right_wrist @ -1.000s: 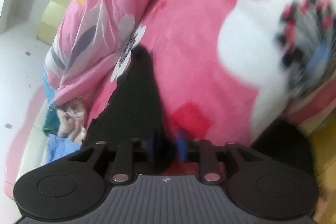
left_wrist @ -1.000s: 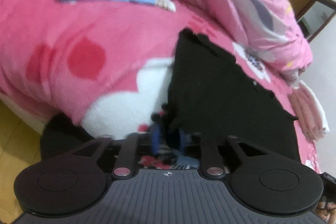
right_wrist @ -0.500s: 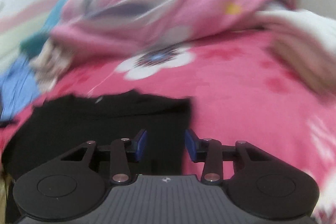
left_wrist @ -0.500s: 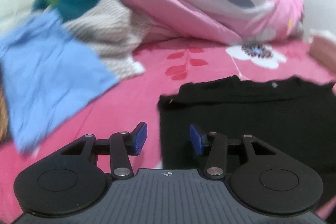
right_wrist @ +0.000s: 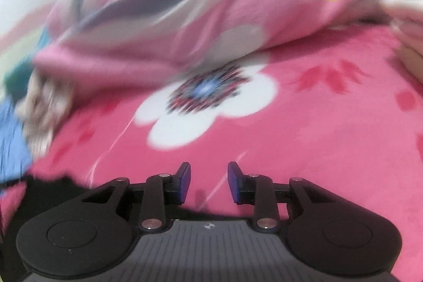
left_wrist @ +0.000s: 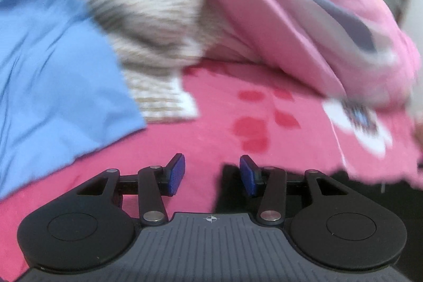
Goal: Fold clothes
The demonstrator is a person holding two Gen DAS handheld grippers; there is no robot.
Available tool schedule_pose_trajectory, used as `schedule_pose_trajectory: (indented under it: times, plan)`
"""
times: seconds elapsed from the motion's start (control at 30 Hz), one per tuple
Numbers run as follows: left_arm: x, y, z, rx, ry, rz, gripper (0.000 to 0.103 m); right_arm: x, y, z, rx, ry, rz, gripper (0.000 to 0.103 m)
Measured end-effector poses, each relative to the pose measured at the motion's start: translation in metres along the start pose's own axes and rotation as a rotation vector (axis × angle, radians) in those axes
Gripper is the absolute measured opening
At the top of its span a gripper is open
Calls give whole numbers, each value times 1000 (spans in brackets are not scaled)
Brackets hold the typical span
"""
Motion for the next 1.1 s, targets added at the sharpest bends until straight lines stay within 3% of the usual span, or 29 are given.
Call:
schedule_pose_trajectory:
  times: [0.1,0.17,0.27,0.43,0.5,0.63,0.9,0.97,1.07,1.1]
  plan:
    - [-7,0,-17,-76,-85,-25,46,-21,0,24,87,49,39,35]
    - [-11,-3,-20,-65,-138,-52,47,-39,-7,35,90,80,50,49]
    - [-12,-8,-19,-17,-186,-86,48,-54,-8,49,94,118,28,62]
    - [-9,-11,-8,71,-191,-68,46,-31,-9,62,120,106,-121,62]
    - [-8,-12,-7,90,-189,-60,45,-21,-10,66,141,111,-142,60]
    - [-6,-12,-3,126,-182,-48,39,-12,-13,66,138,128,-143,40]
    - [3,-9,7,161,-183,-17,37,-15,-14,69,128,105,-119,38]
    - [2,-9,9,167,-194,-6,26,-17,-15,65,109,104,-104,33]
    - [0,-12,16,206,-200,14,4,-21,-17,56,53,100,-82,12]
    - [-1,-13,17,211,-187,25,4,-23,-18,53,40,97,-70,11]
Point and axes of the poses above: each gripper's, at about its wrist camera, not at the fingertips, and x roughly the way its jaws point, z to its right, y to its top, the point moved 5 cm from there along x, roughly the way its jaws point, and after that the axes turned 4 degrees about x, right-handed, at the moved point
